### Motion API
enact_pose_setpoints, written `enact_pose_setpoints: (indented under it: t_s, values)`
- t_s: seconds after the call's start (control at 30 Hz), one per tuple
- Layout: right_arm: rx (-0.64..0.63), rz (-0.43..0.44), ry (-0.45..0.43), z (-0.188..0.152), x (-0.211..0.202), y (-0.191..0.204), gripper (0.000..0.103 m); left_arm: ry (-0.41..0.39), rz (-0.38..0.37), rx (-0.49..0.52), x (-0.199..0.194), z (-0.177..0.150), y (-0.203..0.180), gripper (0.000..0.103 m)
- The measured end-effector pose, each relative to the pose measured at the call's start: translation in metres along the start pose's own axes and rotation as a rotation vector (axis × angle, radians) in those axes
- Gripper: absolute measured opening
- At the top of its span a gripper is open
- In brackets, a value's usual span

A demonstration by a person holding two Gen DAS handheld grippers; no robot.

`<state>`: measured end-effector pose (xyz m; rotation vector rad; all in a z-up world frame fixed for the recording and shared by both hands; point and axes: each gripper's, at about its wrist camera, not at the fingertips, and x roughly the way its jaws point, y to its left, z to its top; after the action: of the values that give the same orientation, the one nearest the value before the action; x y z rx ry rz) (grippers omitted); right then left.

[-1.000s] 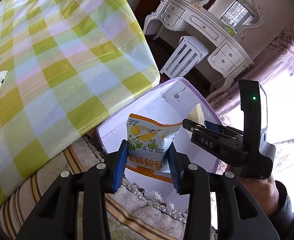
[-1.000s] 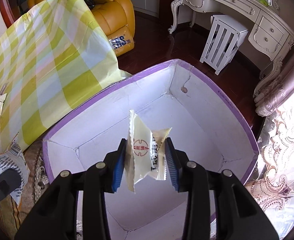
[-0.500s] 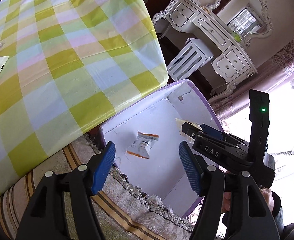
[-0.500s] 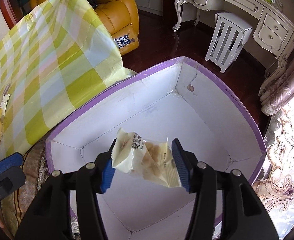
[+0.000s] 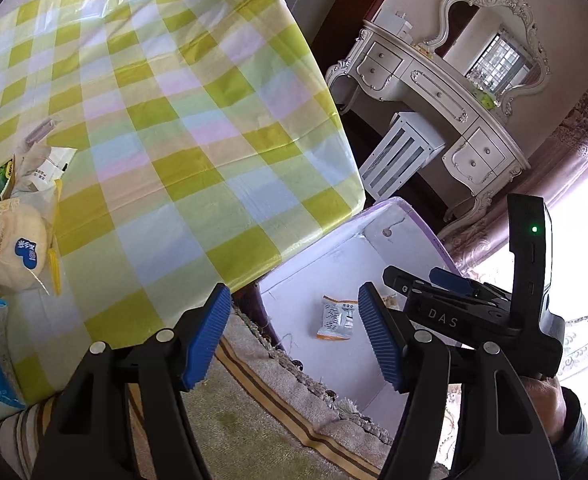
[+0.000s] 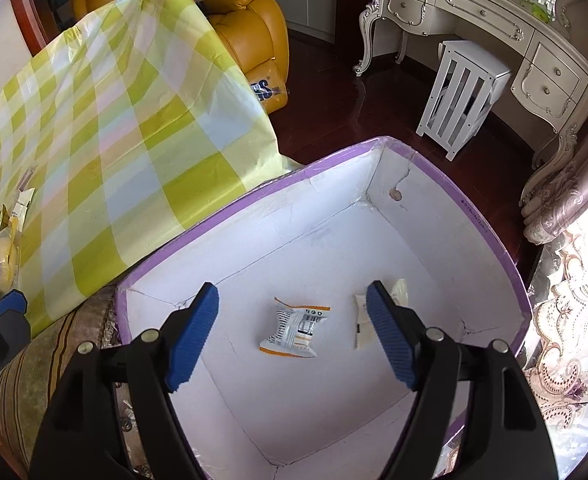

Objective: Organize snacks
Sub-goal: 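Grasp the blue-topped clear cookie bag with the right gripper while the left grasps the cracker bag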

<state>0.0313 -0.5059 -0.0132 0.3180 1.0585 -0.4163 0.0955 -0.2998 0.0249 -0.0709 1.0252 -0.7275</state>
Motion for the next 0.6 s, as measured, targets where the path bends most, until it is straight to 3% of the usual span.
enact_pose_setpoints:
  t_s: [0.3,0.6]
  values:
    - [-0.096,0.076,-0.046,-0.002,-0.022,0.06,0.077,-0.116,0.112,-0.08,-0.049,-0.006,0.053,0.064]
    - [-0.2,0.196,-0.053,-0.005,-0.041,0.13,0.077,-0.185,0.19,-0.248,-0.102,-0.035,0.123,0.064]
